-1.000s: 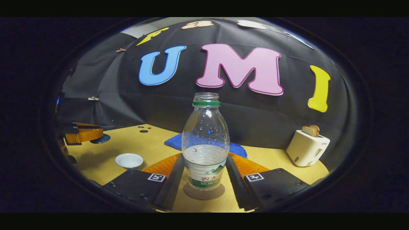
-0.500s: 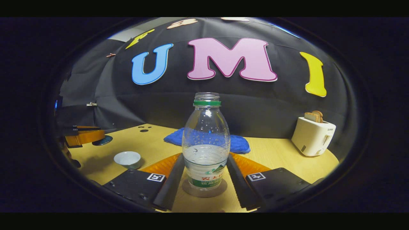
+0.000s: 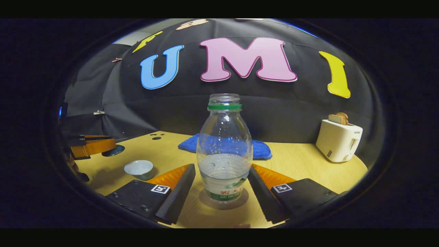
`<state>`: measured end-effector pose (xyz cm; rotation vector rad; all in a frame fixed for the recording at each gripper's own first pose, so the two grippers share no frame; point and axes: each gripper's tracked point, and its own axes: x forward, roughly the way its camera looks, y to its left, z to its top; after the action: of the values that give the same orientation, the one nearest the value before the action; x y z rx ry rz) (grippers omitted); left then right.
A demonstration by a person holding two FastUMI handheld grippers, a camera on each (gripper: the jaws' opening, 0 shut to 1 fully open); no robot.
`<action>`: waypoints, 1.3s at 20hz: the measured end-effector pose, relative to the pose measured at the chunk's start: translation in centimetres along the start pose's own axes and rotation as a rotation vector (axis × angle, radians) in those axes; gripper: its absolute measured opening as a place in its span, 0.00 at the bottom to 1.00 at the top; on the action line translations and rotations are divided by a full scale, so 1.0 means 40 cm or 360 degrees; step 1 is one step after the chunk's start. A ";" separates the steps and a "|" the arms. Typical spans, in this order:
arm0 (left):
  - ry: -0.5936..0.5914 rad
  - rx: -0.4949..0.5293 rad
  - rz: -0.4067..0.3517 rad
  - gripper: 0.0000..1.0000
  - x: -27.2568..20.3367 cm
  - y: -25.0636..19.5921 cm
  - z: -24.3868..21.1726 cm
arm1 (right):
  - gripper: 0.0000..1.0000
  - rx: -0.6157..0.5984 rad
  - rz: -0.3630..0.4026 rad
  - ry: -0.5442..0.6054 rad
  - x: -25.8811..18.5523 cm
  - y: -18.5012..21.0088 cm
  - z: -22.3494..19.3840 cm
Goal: Open the teacup lid with one hand, grasp the water bottle and pour water into the teacup with the other hand; after pouring, place the water bottle on the coaster and then close the teacup lid.
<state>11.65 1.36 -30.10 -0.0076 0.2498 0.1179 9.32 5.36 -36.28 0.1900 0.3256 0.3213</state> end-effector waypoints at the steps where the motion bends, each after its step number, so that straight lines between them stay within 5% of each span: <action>1: 0.0000 0.0001 -0.0002 0.25 0.001 -0.004 0.000 | 0.93 0.0004 0.0003 0.0010 -0.002 0.001 -0.008; 26: 0.0129 -0.0034 -0.0088 0.37 0.105 -0.101 -0.121 | 0.98 0.0005 -0.0146 0.0112 -0.174 -0.072 -0.049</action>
<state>14.99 -2.28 -35.84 -0.0408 0.3293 0.0652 3.19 0.59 -36.82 0.1668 0.4031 0.2368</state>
